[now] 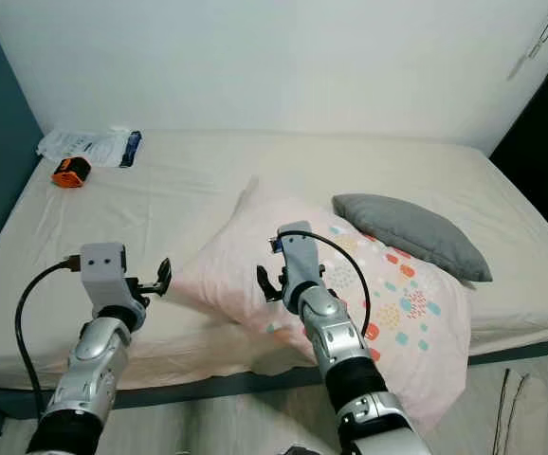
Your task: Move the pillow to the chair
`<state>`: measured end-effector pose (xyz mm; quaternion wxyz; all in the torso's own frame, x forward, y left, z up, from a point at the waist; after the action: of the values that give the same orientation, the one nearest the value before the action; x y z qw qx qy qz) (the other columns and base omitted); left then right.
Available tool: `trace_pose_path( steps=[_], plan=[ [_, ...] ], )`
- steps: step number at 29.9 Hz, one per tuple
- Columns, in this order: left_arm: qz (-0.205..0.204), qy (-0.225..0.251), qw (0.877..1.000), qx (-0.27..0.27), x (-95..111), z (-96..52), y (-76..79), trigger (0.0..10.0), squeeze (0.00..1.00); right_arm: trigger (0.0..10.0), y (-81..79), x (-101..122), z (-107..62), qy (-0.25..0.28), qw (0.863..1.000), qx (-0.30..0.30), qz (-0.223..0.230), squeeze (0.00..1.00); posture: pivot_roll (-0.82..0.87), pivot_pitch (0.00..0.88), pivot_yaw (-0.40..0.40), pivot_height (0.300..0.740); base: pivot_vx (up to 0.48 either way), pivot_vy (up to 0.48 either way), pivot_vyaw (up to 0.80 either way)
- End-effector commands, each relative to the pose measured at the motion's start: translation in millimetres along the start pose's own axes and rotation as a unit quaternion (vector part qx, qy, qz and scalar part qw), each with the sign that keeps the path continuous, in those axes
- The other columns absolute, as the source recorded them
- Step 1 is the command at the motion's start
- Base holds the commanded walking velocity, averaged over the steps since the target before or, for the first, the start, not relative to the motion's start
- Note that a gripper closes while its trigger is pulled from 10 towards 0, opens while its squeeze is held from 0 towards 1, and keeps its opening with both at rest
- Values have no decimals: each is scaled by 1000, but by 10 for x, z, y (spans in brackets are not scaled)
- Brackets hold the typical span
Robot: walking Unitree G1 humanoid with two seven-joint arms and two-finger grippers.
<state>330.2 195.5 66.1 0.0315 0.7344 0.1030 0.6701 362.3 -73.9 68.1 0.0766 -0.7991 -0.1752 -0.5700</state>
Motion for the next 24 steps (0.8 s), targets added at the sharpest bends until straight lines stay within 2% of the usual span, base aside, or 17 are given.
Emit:
trace_pose_path(
  steps=[1,8,22,24],
  plan=[
    [1,-16,1000,-7,-81,-24,31,10000,0,10000,32,-81,-12,-13,1000,-4,15,0,44,74,-104,712,0,0,0],
    [7,-17,1000,-15,-93,-32,55,10000,0,10000,27,-94,-17,-13,1000,-3,17,0,45,64,-105,712,0,-91,0],
    [6,-21,1000,-15,-110,-39,53,10000,0,10000,24,-105,-22,-14,1000,-2,19,0,45,64,-105,712,0,-478,0],
    [-1,-26,1000,-12,-126,-36,46,10000,0,10000,26,-103,-22,-14,1000,-2,19,0,44,68,-105,712,0,0,0]
  ],
)
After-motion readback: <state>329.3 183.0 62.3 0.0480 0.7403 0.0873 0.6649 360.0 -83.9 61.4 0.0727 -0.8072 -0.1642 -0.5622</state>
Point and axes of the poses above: a point about 5 cm out from each wrist's last joint towards the gripper, its own z axis pointing out of the wrist towards the gripper, its own x axis along the axis of the wrist's last joint, y = z × x, the point moved 3 cm from there along z, pointing out of the wrist towards the gripper, and after that the axes turned 6 degrees about -z, right-handed, at the moved point
